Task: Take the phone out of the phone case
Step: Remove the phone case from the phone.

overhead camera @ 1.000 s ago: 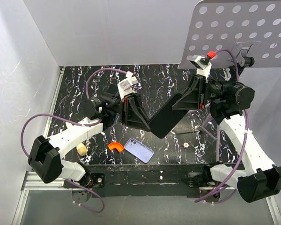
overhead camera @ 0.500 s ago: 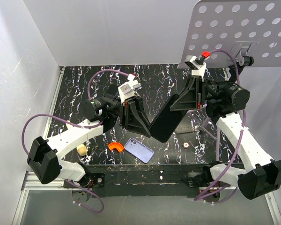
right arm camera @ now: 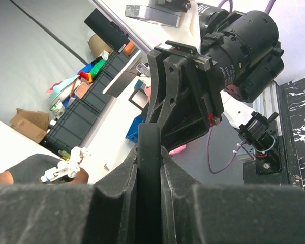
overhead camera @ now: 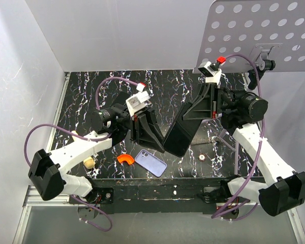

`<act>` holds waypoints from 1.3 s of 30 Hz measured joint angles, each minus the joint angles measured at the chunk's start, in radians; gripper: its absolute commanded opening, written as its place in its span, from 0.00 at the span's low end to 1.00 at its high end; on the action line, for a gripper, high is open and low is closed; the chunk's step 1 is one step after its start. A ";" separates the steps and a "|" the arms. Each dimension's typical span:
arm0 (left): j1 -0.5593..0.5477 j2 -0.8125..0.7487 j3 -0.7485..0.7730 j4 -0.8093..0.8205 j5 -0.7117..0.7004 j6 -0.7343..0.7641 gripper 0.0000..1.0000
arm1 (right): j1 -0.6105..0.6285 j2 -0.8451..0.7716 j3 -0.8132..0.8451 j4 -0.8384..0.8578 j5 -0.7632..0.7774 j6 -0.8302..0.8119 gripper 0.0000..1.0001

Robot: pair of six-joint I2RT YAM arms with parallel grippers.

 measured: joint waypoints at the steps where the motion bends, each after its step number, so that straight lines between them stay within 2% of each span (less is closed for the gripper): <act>1: -0.003 -0.006 -0.001 -0.011 -0.002 0.022 0.00 | 0.001 -0.008 -0.006 -0.002 0.006 -0.005 0.01; 5: -0.015 -0.074 -0.019 -0.175 -0.027 0.168 0.00 | 0.005 -0.059 -0.037 -0.057 0.040 -0.036 0.01; 12: -0.032 -0.261 -0.024 -0.736 -0.198 0.547 0.00 | 0.002 -0.124 -0.071 -0.143 0.116 -0.079 0.01; 18: -0.050 -0.275 0.011 -1.019 -0.294 0.663 0.00 | -0.015 -0.131 -0.075 -0.191 0.157 -0.127 0.01; 22: -0.067 -0.240 0.014 -1.142 -0.374 0.686 0.00 | -0.018 -0.115 -0.075 -0.208 0.200 -0.187 0.01; 27: -0.074 -0.222 0.009 -1.206 -0.433 0.684 0.00 | -0.027 -0.103 -0.076 -0.239 0.195 -0.256 0.01; 34: -0.076 -0.244 0.002 -1.253 -0.501 0.687 0.00 | -0.027 -0.159 -0.079 -0.470 0.259 -0.383 0.01; 39: -0.076 -0.262 -0.002 -1.293 -0.547 0.684 0.00 | -0.027 -0.180 -0.110 -0.521 0.309 -0.394 0.01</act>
